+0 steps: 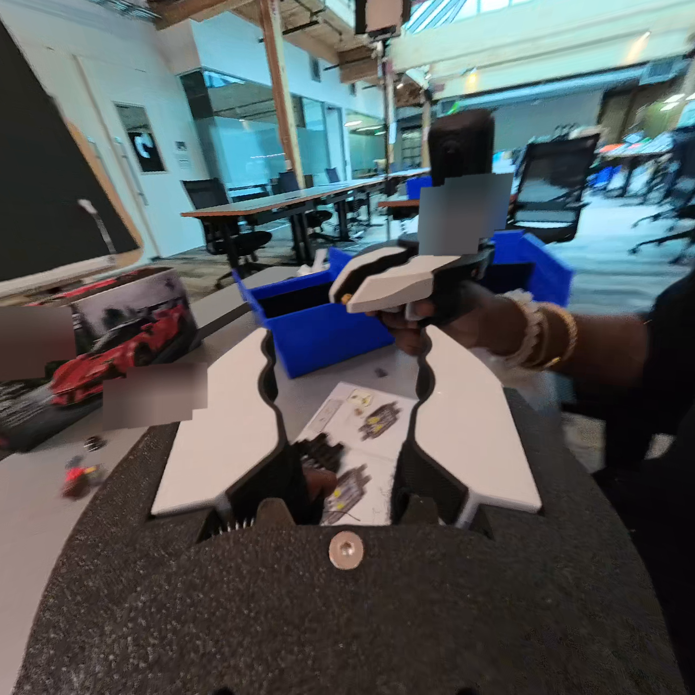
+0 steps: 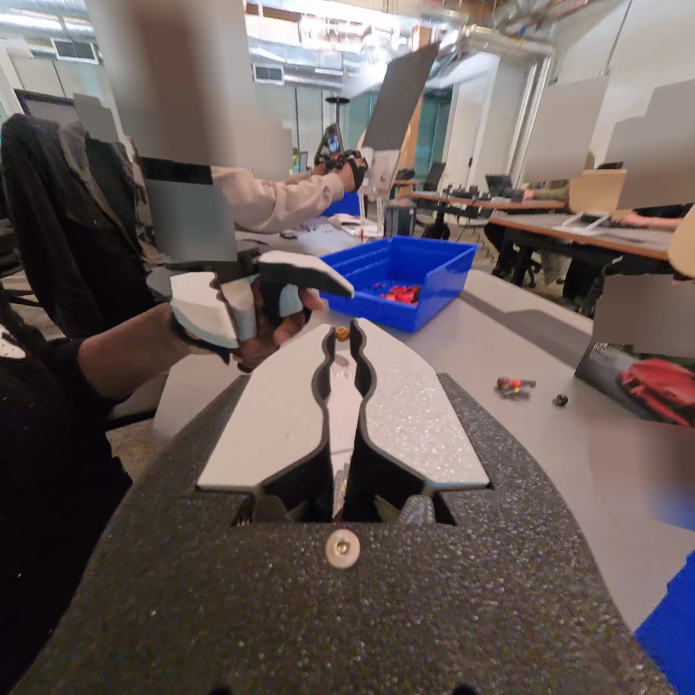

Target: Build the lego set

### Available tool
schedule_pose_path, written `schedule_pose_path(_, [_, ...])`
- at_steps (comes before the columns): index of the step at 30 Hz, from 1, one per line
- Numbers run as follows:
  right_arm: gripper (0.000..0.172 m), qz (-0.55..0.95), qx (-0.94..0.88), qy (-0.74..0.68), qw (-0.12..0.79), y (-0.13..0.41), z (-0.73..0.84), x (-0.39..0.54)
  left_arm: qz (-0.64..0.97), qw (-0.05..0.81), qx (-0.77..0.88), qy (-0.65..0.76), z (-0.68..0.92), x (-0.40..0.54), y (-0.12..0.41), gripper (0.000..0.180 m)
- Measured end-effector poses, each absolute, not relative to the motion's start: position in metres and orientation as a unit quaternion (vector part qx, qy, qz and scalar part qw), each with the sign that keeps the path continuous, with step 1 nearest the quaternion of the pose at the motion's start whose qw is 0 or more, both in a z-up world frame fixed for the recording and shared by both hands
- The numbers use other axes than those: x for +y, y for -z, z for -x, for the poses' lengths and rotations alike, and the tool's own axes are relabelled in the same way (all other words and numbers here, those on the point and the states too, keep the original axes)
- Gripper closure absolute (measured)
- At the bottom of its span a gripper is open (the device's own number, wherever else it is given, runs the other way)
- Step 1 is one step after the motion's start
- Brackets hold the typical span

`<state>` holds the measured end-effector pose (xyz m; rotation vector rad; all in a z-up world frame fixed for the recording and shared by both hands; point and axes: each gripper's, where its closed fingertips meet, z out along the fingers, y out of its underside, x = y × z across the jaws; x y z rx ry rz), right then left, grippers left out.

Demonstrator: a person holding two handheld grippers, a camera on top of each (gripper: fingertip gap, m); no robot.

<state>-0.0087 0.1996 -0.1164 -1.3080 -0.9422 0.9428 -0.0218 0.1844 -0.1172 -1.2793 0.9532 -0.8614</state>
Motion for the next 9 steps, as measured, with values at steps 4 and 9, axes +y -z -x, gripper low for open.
schedule_pose_path(4, [0.164, 0.587, -0.388, -0.409, 0.581, 0.124, 0.007, 0.219, 0.547, 0.677, 0.387, 0.304, 0.04, 0.22, 0.121, 0.112])
schedule_pose_path(9, [0.165, 0.521, -0.245, -0.6, 0.555, 0.072, -0.001, 0.23, 0.487, 0.75, 0.392, 0.217, 0.045, 0.234, 0.086, 0.126])
